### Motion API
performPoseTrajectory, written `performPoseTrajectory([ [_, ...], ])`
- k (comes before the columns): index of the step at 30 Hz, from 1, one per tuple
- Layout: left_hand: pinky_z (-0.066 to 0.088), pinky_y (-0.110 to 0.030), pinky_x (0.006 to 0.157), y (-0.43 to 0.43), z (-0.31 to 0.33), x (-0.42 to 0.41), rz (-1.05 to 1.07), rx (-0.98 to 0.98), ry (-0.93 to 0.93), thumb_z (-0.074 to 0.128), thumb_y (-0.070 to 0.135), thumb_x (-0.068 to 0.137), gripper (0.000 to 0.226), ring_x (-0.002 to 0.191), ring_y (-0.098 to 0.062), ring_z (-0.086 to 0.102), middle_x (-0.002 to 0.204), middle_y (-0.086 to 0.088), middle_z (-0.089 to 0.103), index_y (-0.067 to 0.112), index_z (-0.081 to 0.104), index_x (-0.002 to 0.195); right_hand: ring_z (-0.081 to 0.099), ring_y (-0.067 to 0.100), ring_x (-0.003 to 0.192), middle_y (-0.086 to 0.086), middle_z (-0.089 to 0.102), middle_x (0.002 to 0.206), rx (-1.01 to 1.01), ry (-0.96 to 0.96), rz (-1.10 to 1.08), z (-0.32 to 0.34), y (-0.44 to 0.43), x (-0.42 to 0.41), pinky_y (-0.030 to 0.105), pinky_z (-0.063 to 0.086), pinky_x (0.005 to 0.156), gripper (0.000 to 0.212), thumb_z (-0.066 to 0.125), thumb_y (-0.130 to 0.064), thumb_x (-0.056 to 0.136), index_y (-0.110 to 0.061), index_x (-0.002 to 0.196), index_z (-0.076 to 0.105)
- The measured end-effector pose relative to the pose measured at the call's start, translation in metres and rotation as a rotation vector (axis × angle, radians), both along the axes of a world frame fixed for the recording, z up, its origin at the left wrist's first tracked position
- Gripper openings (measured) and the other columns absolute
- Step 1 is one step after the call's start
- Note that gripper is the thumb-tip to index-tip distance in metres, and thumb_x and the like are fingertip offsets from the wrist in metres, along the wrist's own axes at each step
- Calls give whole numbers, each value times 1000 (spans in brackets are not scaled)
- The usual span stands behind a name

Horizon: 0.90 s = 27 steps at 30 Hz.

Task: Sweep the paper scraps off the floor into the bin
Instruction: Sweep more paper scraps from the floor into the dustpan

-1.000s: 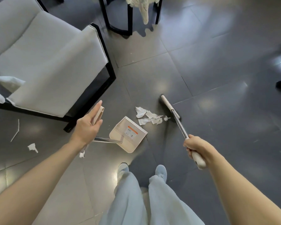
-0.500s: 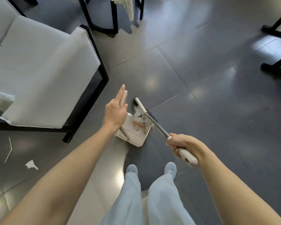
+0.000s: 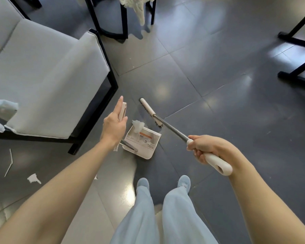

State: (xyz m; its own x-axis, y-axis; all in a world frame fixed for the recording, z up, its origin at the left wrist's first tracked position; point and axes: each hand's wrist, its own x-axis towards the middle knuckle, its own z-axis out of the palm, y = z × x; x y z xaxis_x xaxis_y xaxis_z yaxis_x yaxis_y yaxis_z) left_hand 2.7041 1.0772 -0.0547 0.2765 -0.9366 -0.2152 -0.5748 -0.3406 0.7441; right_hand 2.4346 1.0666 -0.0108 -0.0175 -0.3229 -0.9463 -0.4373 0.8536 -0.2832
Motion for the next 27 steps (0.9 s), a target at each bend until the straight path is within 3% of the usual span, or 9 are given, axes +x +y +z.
performPoseTrajectory([
  [6, 37, -35, 105, 17, -2, 15, 1, 21, -22, 52, 12, 96, 68, 121, -26, 52, 139, -7, 51, 35, 18, 151, 38, 11, 46, 5, 41, 64, -81, 3, 182, -41, -1, 31, 19, 36, 43, 38, 41, -2, 93, -17, 127, 47],
  [9, 35, -33, 107, 23, -8, 24, -21, 14, -22, 53, 11, 96, 69, 124, -25, 51, 140, -7, 51, 35, 18, 150, 43, 16, 50, 7, 48, 61, -84, 12, 329, -69, 15, 57, 29, 41, 54, 44, 40, -6, 90, -17, 132, 43],
  [15, 33, -20, 98, 28, -9, 30, 14, -23, -32, 54, 9, 94, 68, 118, -25, 54, 134, -6, 56, 31, 22, 150, 34, 6, 43, 2, 39, 59, 69, -137, 272, -63, 47, 77, 17, 34, 40, 36, 37, -5, 93, -24, 121, 50],
  [17, 35, -23, 98, 37, -6, 27, 49, -13, -34, 53, 10, 95, 68, 116, -26, 55, 133, -8, 56, 33, 20, 150, 33, 4, 37, 0, 36, 58, 81, -140, 252, -48, 46, 66, 13, 32, 35, 37, 38, -5, 94, -30, 120, 46],
  [22, 37, -31, 103, 89, -1, 27, 151, -8, -17, 54, 10, 94, 70, 119, -28, 53, 134, -10, 55, 36, 19, 150, 32, 2, 31, -4, 38, 43, 44, -143, 205, -18, 52, 42, 11, 28, 30, 55, 41, -3, 93, -31, 141, 40],
  [27, 34, -29, 105, 168, 10, 24, 235, -24, -19, 53, 11, 95, 68, 121, -27, 52, 137, -8, 53, 36, 20, 149, 32, 2, 30, -2, 36, 45, 17, -146, 242, -5, 81, 38, 10, 28, 29, 53, 41, -2, 93, -28, 139, 42],
])
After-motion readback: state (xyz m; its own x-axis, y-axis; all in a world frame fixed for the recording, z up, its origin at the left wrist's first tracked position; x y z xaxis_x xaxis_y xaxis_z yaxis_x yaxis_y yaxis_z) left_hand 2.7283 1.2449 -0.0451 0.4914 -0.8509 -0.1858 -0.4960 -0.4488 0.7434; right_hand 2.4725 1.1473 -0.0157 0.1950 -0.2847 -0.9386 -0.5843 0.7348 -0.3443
